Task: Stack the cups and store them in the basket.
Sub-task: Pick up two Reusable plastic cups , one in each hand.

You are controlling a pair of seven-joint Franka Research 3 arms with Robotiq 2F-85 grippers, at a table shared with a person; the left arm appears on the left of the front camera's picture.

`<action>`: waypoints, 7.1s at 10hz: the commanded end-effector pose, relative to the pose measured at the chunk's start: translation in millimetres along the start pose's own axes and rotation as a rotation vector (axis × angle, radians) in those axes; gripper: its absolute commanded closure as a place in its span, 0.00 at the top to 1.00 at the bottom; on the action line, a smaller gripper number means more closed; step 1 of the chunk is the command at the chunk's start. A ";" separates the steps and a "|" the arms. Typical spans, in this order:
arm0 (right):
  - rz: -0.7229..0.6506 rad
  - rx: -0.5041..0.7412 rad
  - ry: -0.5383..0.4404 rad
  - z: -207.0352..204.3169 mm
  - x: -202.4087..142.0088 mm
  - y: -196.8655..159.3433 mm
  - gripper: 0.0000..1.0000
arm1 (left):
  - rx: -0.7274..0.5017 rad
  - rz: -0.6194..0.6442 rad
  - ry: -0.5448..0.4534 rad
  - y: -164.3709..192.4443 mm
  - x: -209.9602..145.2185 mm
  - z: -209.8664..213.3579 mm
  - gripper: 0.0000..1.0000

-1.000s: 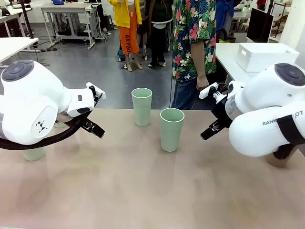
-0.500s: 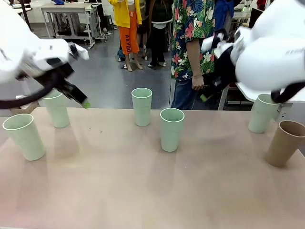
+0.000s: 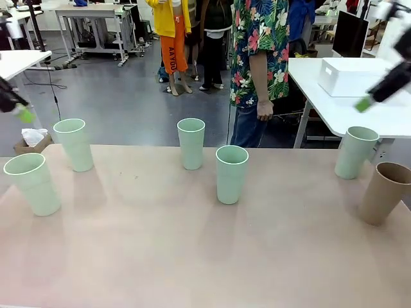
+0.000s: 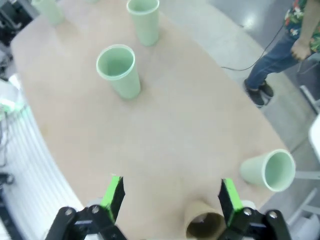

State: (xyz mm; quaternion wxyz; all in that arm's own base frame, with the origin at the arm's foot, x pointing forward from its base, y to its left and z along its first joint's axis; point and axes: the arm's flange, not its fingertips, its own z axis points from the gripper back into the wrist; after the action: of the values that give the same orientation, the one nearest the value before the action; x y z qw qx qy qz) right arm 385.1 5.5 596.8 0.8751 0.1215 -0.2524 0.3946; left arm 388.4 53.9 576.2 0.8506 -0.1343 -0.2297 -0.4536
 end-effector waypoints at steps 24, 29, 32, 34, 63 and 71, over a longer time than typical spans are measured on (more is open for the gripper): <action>0.230 0.204 -0.499 28.6 -126.7 -92.0 1.00 | -0.058 -0.337 -0.540 14.1 -99.7 -35.5 1.00; 0.206 0.185 -0.477 31.3 -128.4 -89.7 1.00 | -0.072 -0.322 -0.518 11.1 -99.7 -32.8 1.00; 0.206 0.185 -0.477 31.3 -128.4 -89.7 1.00 | -0.072 -0.322 -0.518 11.1 -99.7 -32.8 1.00; 0.206 0.185 -0.477 31.3 -128.4 -89.7 1.00 | -0.072 -0.322 -0.518 11.1 -99.7 -32.8 1.00; 0.206 0.185 -0.477 31.3 -128.4 -89.7 1.00 | -0.072 -0.322 -0.518 11.1 -99.7 -32.8 1.00; 0.206 0.185 -0.477 31.3 -128.4 -89.7 1.00 | -0.072 -0.322 -0.518 11.1 -99.7 -32.8 1.00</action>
State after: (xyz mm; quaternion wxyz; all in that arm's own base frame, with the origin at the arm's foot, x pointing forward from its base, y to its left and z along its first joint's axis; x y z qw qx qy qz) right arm 367.9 -148.3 551.2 0.7378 0.2644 -0.4172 0.4602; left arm 358.1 116.8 495.5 0.6801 -0.2333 -0.4342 -0.5428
